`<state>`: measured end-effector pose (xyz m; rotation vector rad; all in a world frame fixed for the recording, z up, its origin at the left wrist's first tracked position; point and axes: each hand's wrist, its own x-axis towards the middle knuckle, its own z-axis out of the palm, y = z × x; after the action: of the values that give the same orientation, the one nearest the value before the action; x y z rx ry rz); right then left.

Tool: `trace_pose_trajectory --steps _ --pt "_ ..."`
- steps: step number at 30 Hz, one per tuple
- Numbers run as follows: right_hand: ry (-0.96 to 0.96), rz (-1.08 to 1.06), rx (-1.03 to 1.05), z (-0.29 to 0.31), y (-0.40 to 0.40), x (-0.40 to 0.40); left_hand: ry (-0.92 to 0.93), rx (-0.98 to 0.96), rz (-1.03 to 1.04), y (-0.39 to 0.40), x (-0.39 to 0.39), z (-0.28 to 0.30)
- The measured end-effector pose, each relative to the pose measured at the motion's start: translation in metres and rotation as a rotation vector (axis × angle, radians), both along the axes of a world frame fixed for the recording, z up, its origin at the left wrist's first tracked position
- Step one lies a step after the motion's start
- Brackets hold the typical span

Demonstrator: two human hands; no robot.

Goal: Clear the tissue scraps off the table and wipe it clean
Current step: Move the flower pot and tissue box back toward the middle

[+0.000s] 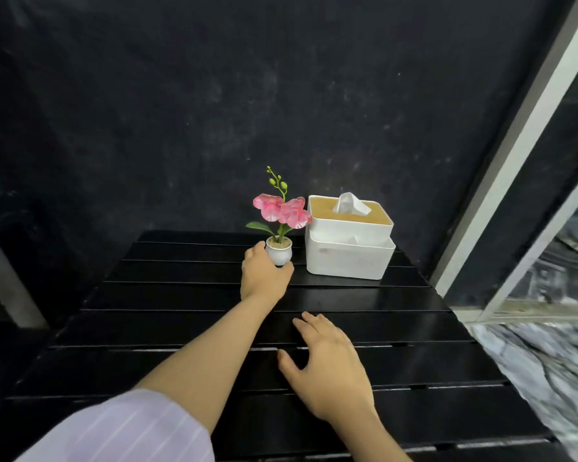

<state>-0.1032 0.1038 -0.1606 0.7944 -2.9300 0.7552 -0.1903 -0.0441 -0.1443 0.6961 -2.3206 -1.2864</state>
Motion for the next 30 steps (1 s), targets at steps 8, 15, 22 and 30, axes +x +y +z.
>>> trace_pose_trajectory --steps 8,15,22,30 --pt "0.008 0.009 -0.003 -0.004 0.000 -0.004 0.032 0.061 0.247 0.011 -0.037 -0.010" --pt "0.026 0.018 0.004 -0.006 0.001 -0.004 0.036 0.015 0.386 0.014 -0.044 -0.012" --pt "0.017 0.016 -0.012 -0.007 0.001 -0.004 0.065 0.115 0.334 0.010 -0.026 -0.005" --pt "-0.003 0.008 0.018 0.002 0.000 0.000 0.056 0.173 0.261 -0.006 0.058 -0.001"
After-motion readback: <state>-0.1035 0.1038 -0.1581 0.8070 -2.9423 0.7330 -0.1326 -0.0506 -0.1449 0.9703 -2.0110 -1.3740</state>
